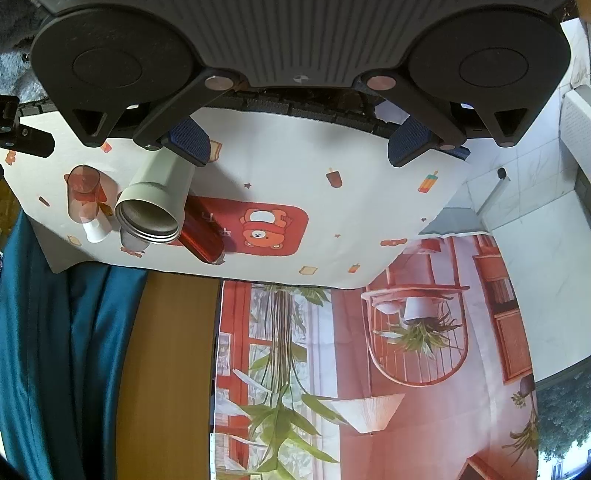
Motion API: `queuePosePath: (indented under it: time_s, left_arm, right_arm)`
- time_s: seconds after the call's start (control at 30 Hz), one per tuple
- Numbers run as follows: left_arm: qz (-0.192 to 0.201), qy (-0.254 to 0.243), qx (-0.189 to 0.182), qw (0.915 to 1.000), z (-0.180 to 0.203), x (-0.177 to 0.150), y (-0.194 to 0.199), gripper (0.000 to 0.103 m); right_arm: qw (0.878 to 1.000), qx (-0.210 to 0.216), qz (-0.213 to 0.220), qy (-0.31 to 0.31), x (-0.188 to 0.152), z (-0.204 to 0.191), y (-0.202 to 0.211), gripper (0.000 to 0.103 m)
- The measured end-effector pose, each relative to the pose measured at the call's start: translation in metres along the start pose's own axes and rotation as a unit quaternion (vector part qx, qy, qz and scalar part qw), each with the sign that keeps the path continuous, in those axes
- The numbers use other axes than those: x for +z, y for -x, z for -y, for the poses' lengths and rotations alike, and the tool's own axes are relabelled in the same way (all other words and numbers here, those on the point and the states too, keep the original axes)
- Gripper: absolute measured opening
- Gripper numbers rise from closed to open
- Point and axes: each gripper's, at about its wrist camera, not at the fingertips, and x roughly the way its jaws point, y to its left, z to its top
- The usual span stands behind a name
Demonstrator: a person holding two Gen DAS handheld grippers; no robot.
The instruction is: Flip cup upright
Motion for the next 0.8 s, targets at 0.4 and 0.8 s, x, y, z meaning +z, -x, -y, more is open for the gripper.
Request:
queuePosePath:
  time_s: [0.4,0.8]
  left_arm:
    - [-0.002,-0.001,-0.002,1.0,-0.0006,-0.0009,0.0008,0.103]
    - [-0.003,-0.001,-0.002,1.0,-0.0008,-0.0016,0.0011,0.103]
  right_arm:
    - [1.0,0.002,-0.001,0.0,0.0001,0.003,-0.0012,0.103]
    - [1.0,0.002,-0.001,0.0,0.0005,0.0035,-0.0008,0.103]
